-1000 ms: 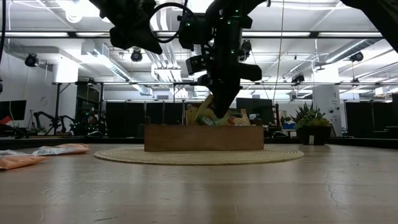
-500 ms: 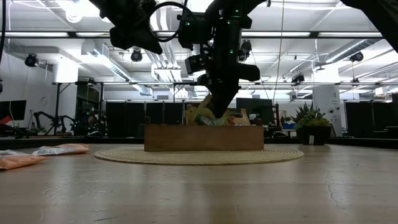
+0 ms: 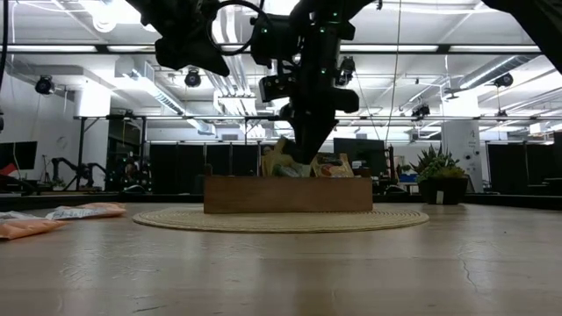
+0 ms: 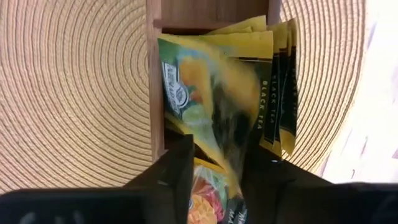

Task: Pick & Place Tea
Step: Put the yellow tea bag into the middle section of the wooden organizer

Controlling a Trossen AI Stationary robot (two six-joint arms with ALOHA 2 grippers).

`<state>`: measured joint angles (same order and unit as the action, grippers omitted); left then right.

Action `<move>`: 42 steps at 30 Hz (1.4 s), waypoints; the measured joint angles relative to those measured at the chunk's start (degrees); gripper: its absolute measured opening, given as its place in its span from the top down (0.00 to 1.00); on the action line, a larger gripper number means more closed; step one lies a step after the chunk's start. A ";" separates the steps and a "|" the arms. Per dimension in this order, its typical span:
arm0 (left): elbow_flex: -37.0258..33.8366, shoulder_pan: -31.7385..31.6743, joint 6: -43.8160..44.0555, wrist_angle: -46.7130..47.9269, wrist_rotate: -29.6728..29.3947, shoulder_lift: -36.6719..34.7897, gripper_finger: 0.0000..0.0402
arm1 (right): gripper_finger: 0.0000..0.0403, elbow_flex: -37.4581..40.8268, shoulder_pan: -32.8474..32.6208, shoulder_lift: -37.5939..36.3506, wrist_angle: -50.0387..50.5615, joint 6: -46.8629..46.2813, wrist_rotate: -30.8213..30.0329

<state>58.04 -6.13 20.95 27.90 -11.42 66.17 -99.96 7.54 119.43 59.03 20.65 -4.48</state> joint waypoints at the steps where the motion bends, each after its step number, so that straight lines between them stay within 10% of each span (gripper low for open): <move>1: 0.00 0.00 0.02 -0.02 0.00 0.00 1.00 | 0.70 0.00 -0.01 -0.11 -0.10 -0.22 0.01; 25: 0.00 0.02 0.26 -3.48 7.72 1.53 1.00 | 0.58 -0.04 -0.03 -13.71 0.72 -8.32 0.62; 42: -0.07 0.00 -1.03 -14.31 13.38 14.74 1.00 | 0.98 -0.02 -0.03 -32.23 1.22 -17.45 -2.13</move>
<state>57.98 -6.13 19.92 13.59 1.96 80.91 -99.98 7.51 87.21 60.25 3.20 -6.61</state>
